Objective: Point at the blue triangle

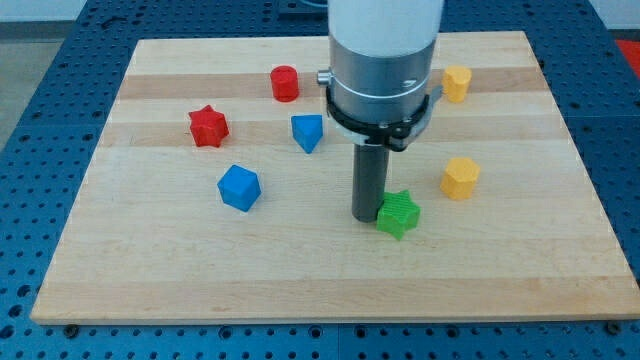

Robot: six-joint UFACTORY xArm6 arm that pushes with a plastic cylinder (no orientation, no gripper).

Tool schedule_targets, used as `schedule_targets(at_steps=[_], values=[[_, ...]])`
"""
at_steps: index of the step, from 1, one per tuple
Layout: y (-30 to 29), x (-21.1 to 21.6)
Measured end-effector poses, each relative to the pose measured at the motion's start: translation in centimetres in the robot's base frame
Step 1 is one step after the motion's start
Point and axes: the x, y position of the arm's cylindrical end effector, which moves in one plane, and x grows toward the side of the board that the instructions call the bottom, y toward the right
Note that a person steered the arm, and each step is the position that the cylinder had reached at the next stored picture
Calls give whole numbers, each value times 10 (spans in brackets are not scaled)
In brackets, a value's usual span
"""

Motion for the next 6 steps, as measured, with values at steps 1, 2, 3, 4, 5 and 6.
schedule_targets(at_steps=[1,2,3,4,5,6], values=[[22,7],[40,11],[57,14],[61,14],[23,-9],[-21,-49]])
